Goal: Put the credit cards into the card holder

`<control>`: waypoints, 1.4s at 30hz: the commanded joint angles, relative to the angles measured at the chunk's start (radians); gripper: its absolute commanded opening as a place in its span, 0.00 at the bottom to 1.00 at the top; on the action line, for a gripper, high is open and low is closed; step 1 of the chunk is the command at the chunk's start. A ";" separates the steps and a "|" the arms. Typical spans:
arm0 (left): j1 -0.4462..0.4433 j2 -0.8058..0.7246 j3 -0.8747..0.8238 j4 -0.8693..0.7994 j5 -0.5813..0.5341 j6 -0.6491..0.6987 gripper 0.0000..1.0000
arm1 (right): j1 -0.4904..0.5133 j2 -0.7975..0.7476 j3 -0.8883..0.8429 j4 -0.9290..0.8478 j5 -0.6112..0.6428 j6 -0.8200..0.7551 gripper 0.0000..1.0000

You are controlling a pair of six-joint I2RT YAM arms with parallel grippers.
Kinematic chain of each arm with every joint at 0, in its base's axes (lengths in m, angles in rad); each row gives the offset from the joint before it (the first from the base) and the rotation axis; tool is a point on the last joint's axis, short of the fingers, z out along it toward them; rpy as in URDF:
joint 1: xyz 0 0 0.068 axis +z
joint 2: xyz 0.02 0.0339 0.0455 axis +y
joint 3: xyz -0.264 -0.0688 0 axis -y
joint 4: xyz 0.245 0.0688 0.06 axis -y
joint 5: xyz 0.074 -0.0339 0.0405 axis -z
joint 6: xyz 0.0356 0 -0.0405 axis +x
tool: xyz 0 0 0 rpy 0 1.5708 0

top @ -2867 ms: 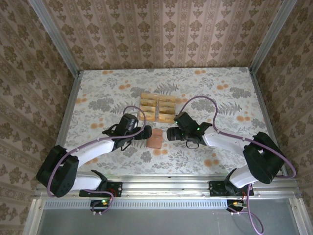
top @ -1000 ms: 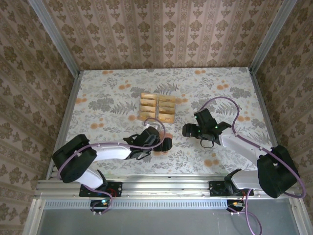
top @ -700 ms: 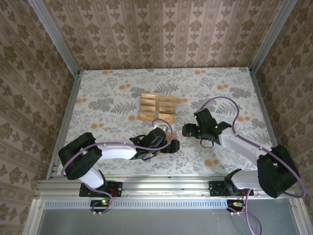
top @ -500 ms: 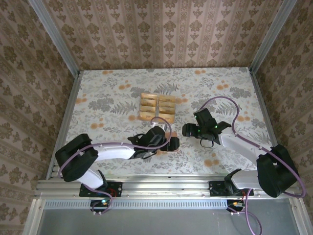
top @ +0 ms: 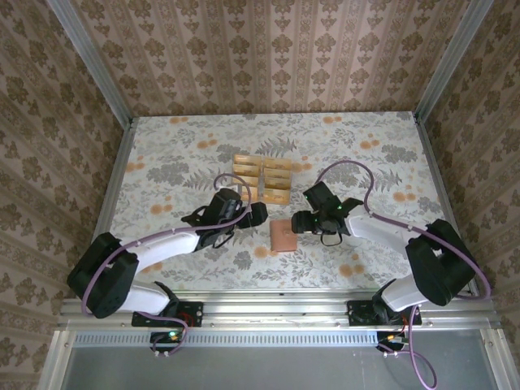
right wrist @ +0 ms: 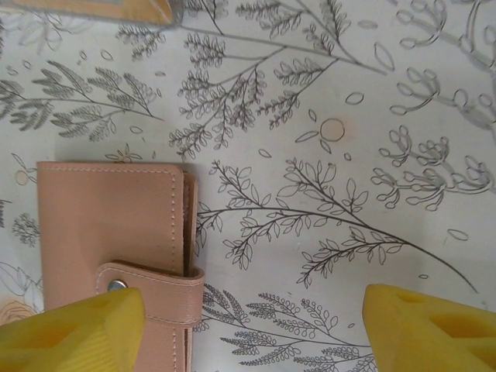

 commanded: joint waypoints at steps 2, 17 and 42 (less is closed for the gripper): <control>-0.001 -0.001 -0.011 0.015 0.061 0.026 1.00 | 0.014 0.037 0.029 0.026 -0.048 0.028 0.73; -0.122 0.197 -0.016 0.253 0.102 -0.092 1.00 | 0.013 0.085 -0.018 0.158 -0.182 0.088 0.57; -0.173 0.297 -0.029 0.466 0.067 -0.171 1.00 | -0.063 0.123 -0.228 0.553 -0.490 0.228 0.40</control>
